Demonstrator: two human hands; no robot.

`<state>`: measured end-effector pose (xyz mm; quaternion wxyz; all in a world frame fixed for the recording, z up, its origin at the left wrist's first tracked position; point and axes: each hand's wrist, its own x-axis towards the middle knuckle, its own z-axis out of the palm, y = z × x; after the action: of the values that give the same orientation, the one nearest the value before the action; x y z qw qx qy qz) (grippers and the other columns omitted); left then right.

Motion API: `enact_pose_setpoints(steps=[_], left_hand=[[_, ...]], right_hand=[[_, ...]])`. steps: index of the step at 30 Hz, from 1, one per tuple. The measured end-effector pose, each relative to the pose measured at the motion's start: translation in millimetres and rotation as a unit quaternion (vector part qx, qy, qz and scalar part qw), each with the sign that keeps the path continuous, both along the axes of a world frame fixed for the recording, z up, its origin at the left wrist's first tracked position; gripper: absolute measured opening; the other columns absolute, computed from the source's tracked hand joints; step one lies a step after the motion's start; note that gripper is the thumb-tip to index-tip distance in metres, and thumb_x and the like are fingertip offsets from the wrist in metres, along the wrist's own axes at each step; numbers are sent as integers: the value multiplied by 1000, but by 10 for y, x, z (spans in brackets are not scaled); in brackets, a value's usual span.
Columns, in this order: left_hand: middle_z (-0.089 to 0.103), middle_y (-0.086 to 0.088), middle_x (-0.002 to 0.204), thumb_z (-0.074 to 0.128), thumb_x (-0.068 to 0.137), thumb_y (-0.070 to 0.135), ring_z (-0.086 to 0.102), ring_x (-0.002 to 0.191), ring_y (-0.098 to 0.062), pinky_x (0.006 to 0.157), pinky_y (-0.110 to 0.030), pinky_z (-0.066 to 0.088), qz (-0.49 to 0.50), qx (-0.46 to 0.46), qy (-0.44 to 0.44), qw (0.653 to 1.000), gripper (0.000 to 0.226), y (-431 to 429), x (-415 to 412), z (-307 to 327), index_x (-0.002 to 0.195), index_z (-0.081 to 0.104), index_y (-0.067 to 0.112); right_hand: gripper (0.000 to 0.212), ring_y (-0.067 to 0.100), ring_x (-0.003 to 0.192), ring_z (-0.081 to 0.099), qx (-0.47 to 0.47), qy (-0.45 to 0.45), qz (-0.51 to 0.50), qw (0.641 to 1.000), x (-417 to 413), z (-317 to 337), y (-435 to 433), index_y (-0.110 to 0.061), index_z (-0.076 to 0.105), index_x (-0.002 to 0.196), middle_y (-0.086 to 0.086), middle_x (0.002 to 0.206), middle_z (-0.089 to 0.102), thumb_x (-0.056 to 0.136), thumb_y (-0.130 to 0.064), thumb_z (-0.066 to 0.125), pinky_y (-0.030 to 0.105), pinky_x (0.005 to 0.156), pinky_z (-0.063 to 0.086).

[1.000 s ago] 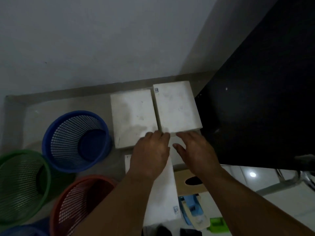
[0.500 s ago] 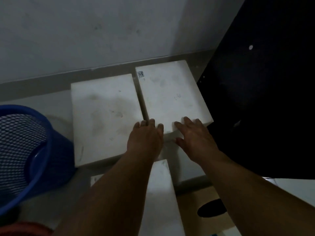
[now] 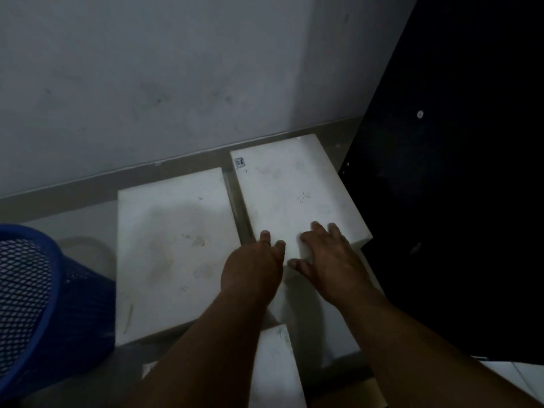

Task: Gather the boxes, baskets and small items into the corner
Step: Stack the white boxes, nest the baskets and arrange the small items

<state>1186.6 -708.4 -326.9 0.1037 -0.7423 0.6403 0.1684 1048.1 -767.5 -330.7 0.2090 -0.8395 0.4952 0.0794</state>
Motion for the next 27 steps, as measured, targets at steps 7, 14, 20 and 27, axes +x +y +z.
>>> enact_pose_setpoints(steps=[7, 14, 20, 27], left_hand=[[29, -15, 154, 55, 99, 26, 55, 121, -33, 89, -42, 54, 3, -18, -14, 1000, 59, -390, 48, -5, 150, 27, 19], [38, -15, 146, 53, 99, 30, 55, 118, -32, 89, -41, 52, -18, -9, -9, 1000, 56, -635, 142, -4, 149, 30, 16], [36, -17, 147, 42, 102, 31, 49, 125, -36, 98, -43, 47, -14, -12, -2, 1000, 50, -622, 127, 39, 148, 32, 16], [10, -10, 163, 41, 102, 34, 9, 147, -39, 118, -56, 15, -55, 19, 36, 998, 56, -450, 393, 123, 154, 22, 22]], right_hand=[[65, 32, 148, 4, 3, 42, 20, 999, 122, -43, -495, -32, 24, 152, 1, 163, 11, 95, -55, 46, 46, 119, 15], [74, 35, 149, -9, 56, 114, 47, 991, 245, -27, -849, -35, 8, 155, 0, 164, -3, 95, -60, 42, 50, 121, 5], [74, 35, 149, -9, 63, 139, 55, 987, 263, -15, -860, -33, 3, 156, 1, 164, -7, 96, -61, 38, 50, 121, 4], [76, 35, 148, 4, 75, 184, 44, 979, 316, -8, -958, -37, 5, 155, -3, 164, -1, 93, -64, 42, 56, 116, 20]])
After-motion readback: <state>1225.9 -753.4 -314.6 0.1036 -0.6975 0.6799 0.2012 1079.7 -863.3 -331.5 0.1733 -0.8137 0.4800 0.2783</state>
